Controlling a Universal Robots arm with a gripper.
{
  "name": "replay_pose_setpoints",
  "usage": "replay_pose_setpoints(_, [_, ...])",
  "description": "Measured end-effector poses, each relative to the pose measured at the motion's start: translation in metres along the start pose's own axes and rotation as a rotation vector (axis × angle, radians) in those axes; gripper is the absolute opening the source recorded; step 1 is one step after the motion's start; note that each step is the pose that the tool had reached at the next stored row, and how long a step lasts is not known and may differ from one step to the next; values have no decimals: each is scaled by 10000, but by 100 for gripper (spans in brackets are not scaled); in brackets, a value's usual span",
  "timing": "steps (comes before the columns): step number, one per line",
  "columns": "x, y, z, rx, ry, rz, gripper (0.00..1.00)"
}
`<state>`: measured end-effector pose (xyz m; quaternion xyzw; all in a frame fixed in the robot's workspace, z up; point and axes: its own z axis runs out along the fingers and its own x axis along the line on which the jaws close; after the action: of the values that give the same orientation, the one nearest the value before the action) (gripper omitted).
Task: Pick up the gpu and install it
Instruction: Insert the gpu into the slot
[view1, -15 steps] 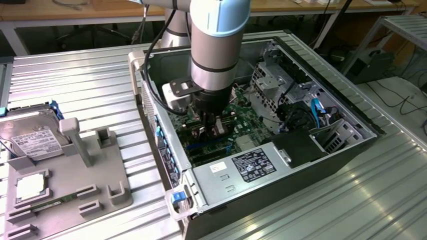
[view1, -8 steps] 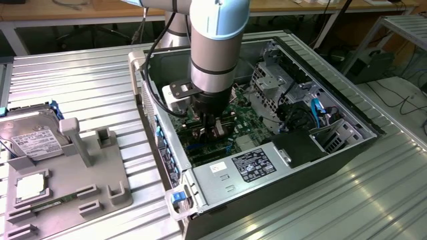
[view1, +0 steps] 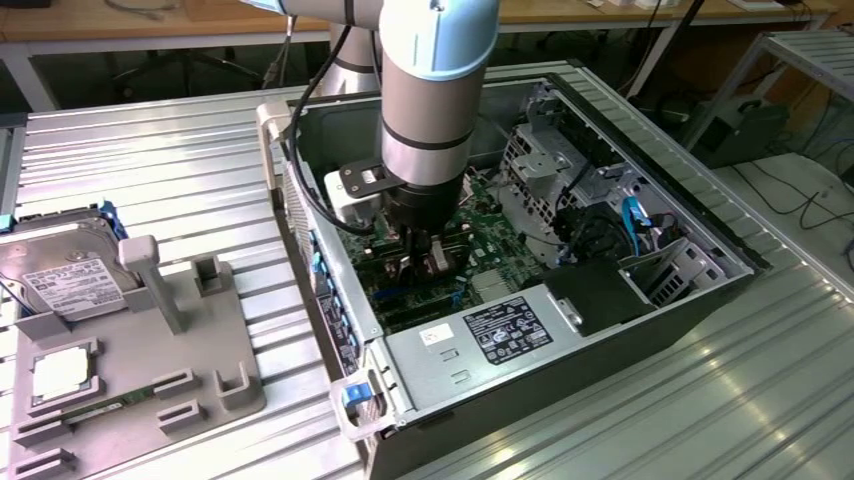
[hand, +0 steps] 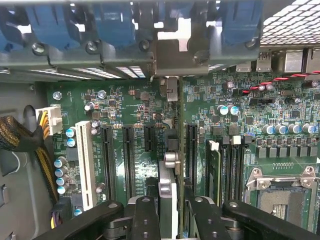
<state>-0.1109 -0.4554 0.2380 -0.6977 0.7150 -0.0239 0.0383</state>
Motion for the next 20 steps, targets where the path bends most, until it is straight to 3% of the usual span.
replay_pose_setpoints(20, [1, 4, 41, -1, 1, 0, 28])
